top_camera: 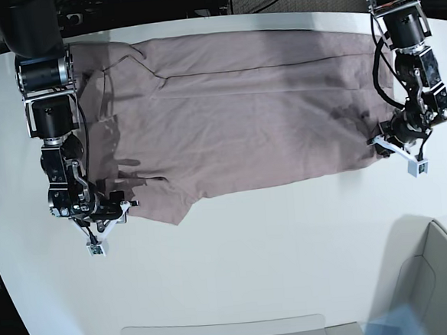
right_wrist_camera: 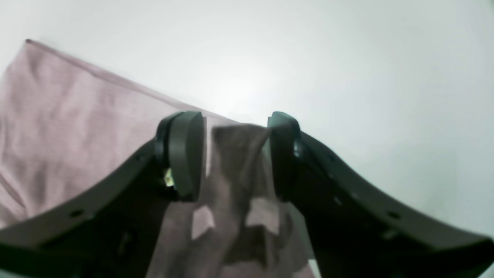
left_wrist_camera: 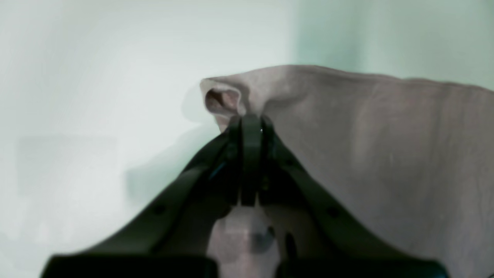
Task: Fold the T-shirt properly
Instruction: 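Drag the held edges with both grippers to straighten the shirt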
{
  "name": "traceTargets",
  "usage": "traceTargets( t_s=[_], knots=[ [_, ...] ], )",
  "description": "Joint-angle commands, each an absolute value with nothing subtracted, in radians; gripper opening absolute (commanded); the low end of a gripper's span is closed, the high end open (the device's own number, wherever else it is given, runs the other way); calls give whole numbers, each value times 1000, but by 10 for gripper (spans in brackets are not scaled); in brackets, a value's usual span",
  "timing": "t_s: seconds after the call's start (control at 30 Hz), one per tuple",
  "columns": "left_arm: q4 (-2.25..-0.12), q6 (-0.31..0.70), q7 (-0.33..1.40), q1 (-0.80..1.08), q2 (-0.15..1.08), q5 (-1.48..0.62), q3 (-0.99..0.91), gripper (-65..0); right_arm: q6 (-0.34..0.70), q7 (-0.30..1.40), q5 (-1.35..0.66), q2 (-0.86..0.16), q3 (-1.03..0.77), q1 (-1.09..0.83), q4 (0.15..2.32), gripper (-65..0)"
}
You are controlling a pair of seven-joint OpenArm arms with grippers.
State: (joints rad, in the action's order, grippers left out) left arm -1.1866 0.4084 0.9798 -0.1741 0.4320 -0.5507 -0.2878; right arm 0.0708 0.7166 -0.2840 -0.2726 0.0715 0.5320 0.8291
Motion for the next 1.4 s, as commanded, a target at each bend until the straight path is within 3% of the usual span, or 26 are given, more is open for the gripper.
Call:
traceTargets(
  t_s=[0.0,0.57,0.63,0.9,1.1,1.37],
  knots=[
    [-1201,410,967,-193,449,-561,-292,-650,71,700,-286,-280,70,568,849,-368],
    [-1201,410,967,-193,449,-561,-289,-650,76,702,-285,-246,76,567,851,-371],
    [-1201,410,967,-193,449,-561,-289,-650,77,714,-285,-246,102,567,851,-400],
    [-1201,410,967,-193,440,-561,-289,-650,73,725,-285,-246,134,568,848,-647],
    [-1204,410,967,-193,429,-561,-292,-650,74,728,-286,-249,134,568,860,-650],
    [-1222,410,969,-193,432,-561,-297,-650,76,794,-286,-257,134,550,1044,-650]
  ],
)
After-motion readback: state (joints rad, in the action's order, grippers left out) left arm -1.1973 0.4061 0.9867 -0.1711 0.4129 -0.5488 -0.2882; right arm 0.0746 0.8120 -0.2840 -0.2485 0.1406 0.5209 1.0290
